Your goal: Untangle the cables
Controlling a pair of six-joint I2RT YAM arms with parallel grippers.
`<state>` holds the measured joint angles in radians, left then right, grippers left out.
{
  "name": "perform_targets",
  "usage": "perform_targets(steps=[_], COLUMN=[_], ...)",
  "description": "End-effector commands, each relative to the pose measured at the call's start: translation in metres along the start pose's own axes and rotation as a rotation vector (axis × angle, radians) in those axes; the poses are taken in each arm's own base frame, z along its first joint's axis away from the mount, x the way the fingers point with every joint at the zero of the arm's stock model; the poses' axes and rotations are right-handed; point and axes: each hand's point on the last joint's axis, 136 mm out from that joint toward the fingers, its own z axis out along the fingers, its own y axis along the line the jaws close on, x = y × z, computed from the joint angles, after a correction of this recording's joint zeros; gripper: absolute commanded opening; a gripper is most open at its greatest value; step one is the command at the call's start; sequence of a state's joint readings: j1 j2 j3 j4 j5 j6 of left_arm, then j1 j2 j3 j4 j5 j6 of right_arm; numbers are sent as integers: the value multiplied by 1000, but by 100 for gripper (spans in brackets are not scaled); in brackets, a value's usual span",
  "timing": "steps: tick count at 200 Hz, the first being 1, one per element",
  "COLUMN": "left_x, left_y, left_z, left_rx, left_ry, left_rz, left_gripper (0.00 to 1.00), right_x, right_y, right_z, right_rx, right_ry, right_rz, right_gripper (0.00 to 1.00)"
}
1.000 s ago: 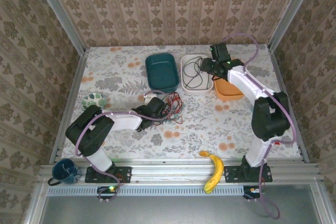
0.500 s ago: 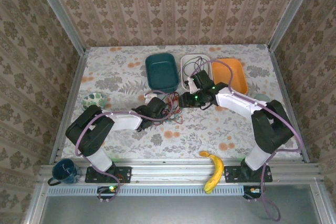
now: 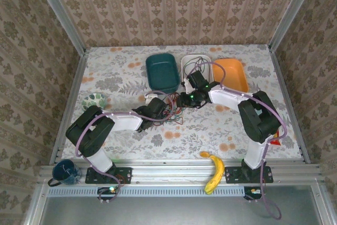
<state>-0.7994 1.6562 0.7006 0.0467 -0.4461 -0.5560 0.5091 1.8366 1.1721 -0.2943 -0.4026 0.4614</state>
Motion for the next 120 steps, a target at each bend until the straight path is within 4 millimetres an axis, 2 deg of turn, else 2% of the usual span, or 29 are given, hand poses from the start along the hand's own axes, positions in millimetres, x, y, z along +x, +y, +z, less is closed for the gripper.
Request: perform_targets(steps=[1, 33, 120], left_x=[54, 54, 53], left_y=[8, 7, 7], left_z=[5, 5, 4], left_rx=[-17, -12, -14], left_ry=[165, 164, 162], left_rz=[130, 130, 135], left_gripper=[65, 65, 65], right_x=[-5, -1, 1], right_y=[4, -2, -6], right_z=[5, 10, 23], right_rx=[-21, -5, -21], right_ry=[13, 23, 32], right_rz=[26, 47, 95], right_gripper=[32, 34, 27])
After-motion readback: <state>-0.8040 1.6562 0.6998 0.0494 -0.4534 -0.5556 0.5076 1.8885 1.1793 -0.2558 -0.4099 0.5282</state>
